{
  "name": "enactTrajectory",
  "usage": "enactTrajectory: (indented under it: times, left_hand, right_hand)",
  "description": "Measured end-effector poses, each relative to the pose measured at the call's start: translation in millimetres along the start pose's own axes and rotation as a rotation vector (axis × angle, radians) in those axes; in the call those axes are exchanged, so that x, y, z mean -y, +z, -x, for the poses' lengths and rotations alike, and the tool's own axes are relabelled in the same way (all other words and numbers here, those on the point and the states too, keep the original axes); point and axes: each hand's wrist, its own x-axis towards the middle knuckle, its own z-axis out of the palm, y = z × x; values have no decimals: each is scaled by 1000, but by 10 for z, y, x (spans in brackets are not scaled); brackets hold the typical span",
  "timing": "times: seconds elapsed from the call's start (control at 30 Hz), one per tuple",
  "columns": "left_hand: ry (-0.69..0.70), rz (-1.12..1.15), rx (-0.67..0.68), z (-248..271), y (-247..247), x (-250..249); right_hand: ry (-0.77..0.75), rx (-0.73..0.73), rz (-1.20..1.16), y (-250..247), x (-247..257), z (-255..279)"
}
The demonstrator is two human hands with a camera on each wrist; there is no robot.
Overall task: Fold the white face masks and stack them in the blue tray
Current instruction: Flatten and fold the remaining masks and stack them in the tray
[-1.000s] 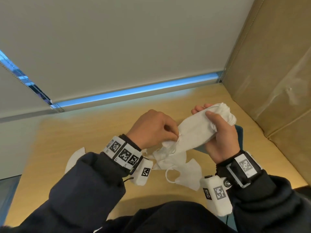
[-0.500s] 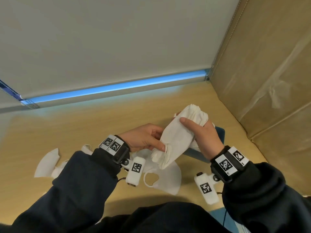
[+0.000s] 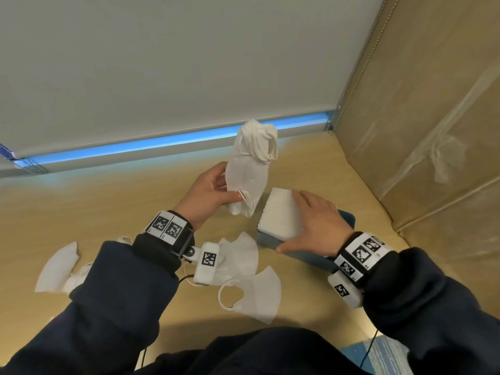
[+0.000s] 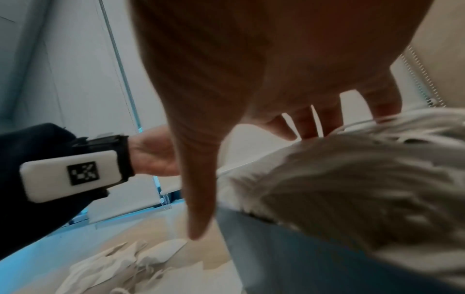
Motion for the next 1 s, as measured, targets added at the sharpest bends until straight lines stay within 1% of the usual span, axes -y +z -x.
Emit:
enactTrajectory:
  times: [0.07, 0.17, 0.3, 0.4, 0.47, 0.67, 0.73, 0.83, 0.93, 1.0]
  left_hand:
    - [2, 16, -79, -60, 26, 25]
    - [2, 45, -167, -124, 109, 46]
    - [35, 35, -188, -192, 290, -17]
    - [83, 7, -158, -260, 436, -48]
    - [107, -44, -133, -294, 524, -28]
    - [100, -177, -67, -267, 623, 197]
    - [123, -258, -52, -247, 606, 237]
    - [151, -448, 35, -252, 543, 237]
    - [132, -607, 146, -281, 470, 168]
    - [116, -648, 166, -303, 438, 88]
  right_hand:
    - [22, -17, 100, 107, 54, -8]
    - [31, -29, 106, 180, 112, -56]
    - [-10, 4, 53, 227, 86, -100]
    - [-18, 51, -62, 282, 27, -119]
    - [-27, 61, -68, 292, -10, -132]
    - [-52, 26, -80, 322, -57, -98]
    - [-54, 14, -111, 335, -59, -80]
    - [-58, 10, -140, 351, -54, -75]
    - [-66, 30, -151, 341, -44, -100]
    - [-72, 46, -152, 314, -40, -118]
